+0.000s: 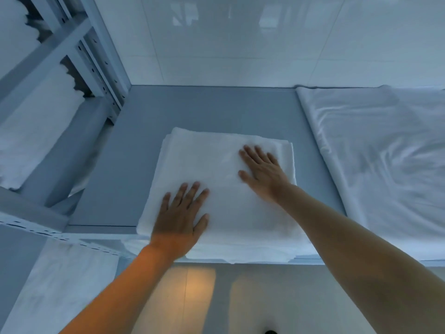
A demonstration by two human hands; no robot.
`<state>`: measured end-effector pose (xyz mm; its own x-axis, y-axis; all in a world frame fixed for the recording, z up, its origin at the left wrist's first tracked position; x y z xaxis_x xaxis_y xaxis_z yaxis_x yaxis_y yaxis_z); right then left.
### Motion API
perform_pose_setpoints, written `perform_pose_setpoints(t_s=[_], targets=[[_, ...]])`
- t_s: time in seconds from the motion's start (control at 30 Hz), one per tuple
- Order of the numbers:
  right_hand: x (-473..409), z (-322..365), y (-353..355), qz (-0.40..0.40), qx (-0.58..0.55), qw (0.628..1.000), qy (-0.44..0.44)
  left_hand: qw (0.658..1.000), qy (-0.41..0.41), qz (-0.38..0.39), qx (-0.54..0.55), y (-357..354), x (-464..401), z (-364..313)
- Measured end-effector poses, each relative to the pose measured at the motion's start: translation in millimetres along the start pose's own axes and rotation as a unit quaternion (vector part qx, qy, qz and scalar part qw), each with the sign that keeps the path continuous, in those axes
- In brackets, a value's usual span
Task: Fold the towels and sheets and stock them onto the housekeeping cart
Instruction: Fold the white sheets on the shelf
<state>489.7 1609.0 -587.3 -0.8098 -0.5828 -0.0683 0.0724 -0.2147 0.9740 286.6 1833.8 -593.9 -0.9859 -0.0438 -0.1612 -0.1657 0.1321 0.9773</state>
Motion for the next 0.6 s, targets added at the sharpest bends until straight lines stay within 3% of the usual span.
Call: perform_pose_setpoints(t_s=[0.13,0.2,0.37,0.5,0.6], targets=[[44,0,3,0.014,0.014,0.991,0.133,0.994,-0.100,0.017,-0.028,14,-28,56],[64,0,1,0.007,0.010,0.990,0.143,0.994,-0.095,0.027,-0.055,19,-38,71],[80,33,-16,-0.059,-0.009,0.998,0.015,0.992,0.099,0.016,-0.081,18,-46,24],[73,78,-26,-0.109,-0.019,0.991,-0.081,0.991,0.132,0.025,-0.024,8,-18,-38],[60,129,-38,-0.123,-0.049,0.977,-0.169,0.985,0.164,0.023,-0.037,-2,0,-37]])
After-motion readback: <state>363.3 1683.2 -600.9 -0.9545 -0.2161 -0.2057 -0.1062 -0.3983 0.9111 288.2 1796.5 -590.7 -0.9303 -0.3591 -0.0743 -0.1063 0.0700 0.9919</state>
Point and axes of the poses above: each hand's wrist, its own x-axis away from the middle knuckle, its own y-axis out of the back of the hand, z = x × y, the point moved 1 cm from there along -x, towards the middle knuckle, and after that the axes turned 11 degrees about -z, right-handed, at the moved point
